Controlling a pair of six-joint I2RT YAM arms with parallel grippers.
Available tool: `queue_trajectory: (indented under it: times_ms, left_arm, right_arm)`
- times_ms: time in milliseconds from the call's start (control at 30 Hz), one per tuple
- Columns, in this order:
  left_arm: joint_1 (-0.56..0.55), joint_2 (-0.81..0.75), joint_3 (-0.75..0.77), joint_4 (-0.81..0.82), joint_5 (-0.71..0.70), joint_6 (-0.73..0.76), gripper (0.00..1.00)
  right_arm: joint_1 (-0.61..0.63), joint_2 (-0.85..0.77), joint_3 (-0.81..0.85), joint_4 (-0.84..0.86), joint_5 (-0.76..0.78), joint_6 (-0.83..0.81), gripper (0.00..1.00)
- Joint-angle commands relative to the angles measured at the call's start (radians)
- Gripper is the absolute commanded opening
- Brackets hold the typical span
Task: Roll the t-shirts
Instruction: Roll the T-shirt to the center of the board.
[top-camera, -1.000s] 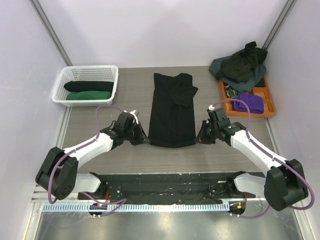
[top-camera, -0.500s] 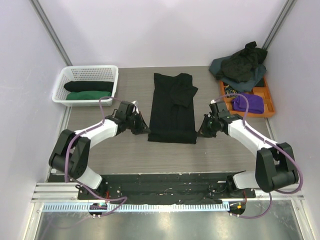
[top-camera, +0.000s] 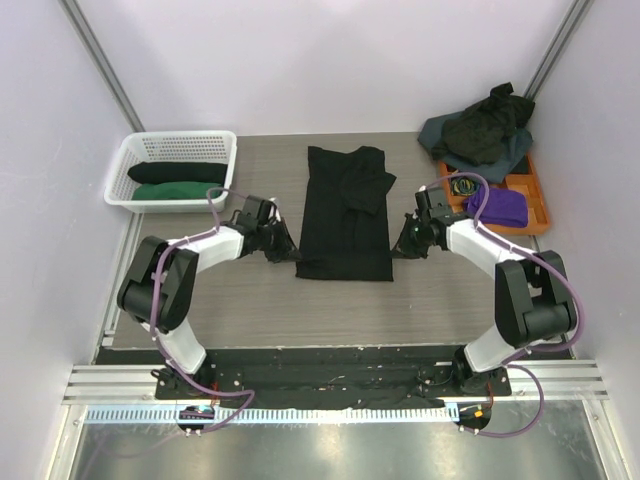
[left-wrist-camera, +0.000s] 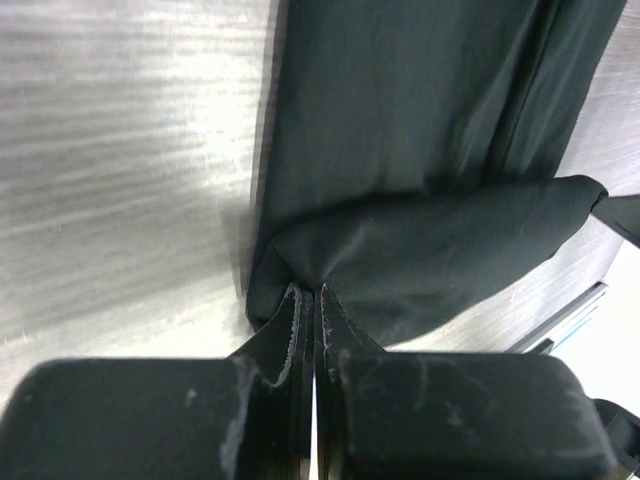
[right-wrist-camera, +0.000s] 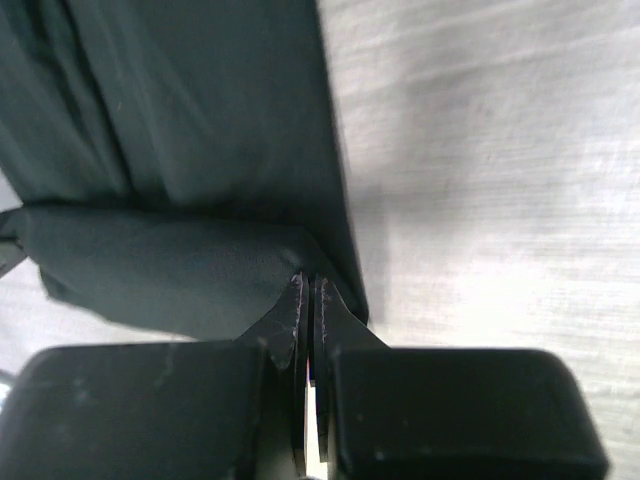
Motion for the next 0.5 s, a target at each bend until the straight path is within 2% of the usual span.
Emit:
queue_trajectory:
  times_ms: [0, 33, 100, 133, 167, 233, 300, 467]
  left_arm:
    - [0.007, 0.028, 0.051, 0.026, 0.004, 0.026, 0.04]
    - [0.007, 0.034, 0.054, 0.029, 0.005, 0.028, 0.06]
    - [0.007, 0.032, 0.058, 0.030, 0.007, 0.032, 0.18]
    - [0.006, 0.024, 0.057, 0.029, 0.002, 0.034, 0.22]
    - [0.007, 0.000, 0.057, 0.030, -0.002, 0.037, 0.32]
    - [0.007, -0.031, 0.052, 0.020, -0.021, 0.051, 0.39]
    - [0.006, -0.099, 0.039, 0.001, -0.035, 0.058, 0.40]
    - [-0.005, -0.266, -0.011, -0.005, -0.033, 0.041, 0.41]
  right_arm:
    - [-0.007, 0.055, 0.055, 0.045, 0.063, -0.008, 0.01]
    - [-0.005, 0.062, 0.057, 0.049, 0.063, -0.008, 0.01]
    - [-0.005, 0.073, 0.060, 0.053, 0.059, -0.008, 0.03]
    - [-0.005, 0.067, 0.060, 0.055, 0.056, -0.006, 0.11]
    - [-0.005, 0.056, 0.057, 0.058, 0.052, -0.006, 0.17]
    - [-0.005, 0.003, 0.054, 0.055, 0.062, -0.005, 0.34]
    - [-0.005, -0.037, 0.054, 0.039, 0.068, -0.008, 0.41]
    - [-0.004, -0.190, 0.022, 0.025, 0.013, -0.004, 0.43]
